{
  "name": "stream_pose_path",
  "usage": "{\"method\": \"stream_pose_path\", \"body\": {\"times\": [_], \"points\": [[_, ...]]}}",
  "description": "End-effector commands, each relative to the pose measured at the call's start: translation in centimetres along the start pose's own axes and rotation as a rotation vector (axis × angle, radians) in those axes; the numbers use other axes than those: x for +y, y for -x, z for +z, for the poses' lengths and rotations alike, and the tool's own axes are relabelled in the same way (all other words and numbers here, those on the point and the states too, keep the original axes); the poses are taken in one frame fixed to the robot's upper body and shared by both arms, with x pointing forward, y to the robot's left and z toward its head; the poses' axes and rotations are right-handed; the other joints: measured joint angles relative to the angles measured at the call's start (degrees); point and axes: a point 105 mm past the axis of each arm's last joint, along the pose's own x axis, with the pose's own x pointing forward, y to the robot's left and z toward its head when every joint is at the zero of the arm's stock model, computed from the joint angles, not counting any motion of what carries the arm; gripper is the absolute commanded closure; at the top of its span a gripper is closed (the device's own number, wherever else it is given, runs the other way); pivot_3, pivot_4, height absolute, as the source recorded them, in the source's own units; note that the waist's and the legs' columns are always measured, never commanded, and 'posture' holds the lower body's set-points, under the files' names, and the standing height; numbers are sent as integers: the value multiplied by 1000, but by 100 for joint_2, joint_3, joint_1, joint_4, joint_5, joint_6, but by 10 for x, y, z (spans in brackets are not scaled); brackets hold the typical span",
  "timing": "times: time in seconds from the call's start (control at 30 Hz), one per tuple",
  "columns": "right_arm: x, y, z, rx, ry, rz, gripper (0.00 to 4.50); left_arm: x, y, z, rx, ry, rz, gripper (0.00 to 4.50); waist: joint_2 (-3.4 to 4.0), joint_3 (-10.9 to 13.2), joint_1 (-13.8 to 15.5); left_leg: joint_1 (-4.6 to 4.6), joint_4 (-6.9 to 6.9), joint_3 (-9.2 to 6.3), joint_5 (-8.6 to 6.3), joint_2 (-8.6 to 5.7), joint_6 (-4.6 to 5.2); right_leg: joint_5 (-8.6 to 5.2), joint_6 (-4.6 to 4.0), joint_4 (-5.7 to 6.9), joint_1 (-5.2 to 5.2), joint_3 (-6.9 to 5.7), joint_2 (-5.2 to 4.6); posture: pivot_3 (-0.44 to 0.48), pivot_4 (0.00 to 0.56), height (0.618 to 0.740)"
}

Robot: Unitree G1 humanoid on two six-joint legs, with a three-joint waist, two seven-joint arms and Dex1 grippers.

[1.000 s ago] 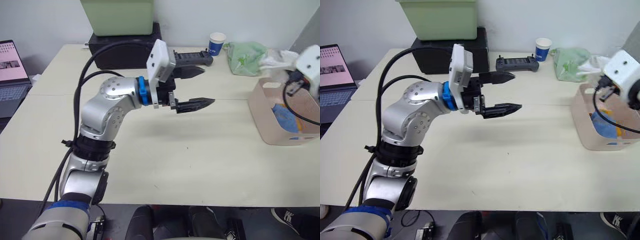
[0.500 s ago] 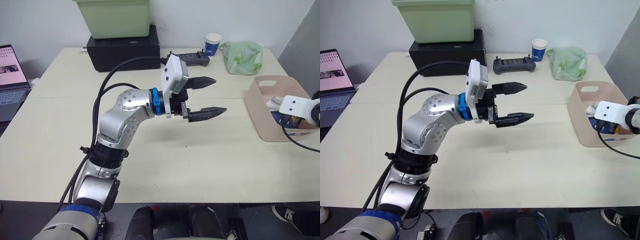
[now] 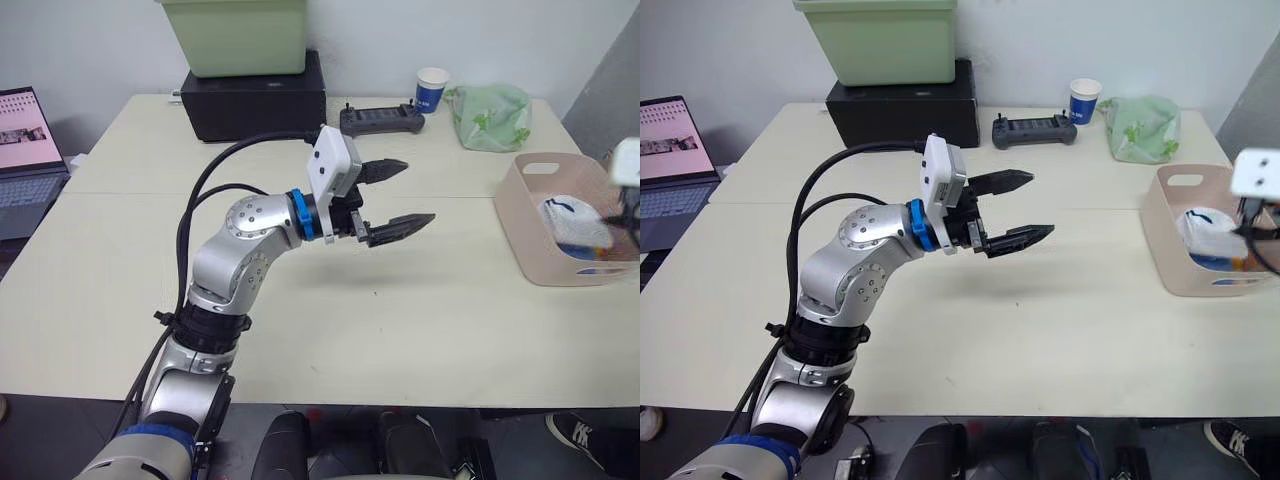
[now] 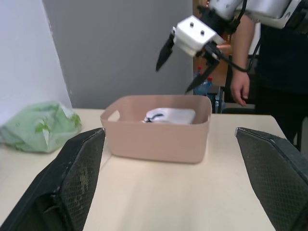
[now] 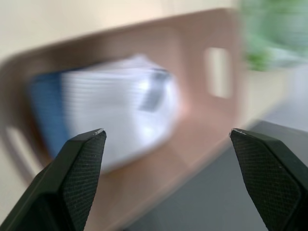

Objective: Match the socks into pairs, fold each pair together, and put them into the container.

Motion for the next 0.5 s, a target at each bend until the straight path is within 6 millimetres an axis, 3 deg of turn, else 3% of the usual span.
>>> {"method": "stream_pose_path", "body": {"times": [0.03, 0.2, 0.43, 0.5], "points": [[11, -27, -11, -6, -44, -30, 423, -5, -13, 21, -82, -57, -27, 0, -26, -13, -10, 6, 0, 2, 0, 1, 0, 0, 0, -3, 8, -1, 0, 0, 150, 740], [37, -64, -19, 4, -56, -6, 1974, -11, -20, 27, -106, -49, -42, 0, -12, -8, -19, 12, -3, 14, 0, -2, -1, 0, 0, 0, 5, 17, -2, 0, 150, 740], [60, -89, -28, 53, -33, 57, 4471, -12, -20, 27, -102, -38, -28, 0, 15, -4, -16, 8, -5, 16, 1, 2, -1, 0, 0, 5, -3, 13, 2, 0, 150, 740], [66, -92, -35, 81, -37, 71, 4471, -15, -18, 21, -88, -27, -28, 0, 15, -4, -18, 9, -3, 17, 0, 0, -1, 0, 0, 5, 2, 13, 2, 0, 150, 740]]}}
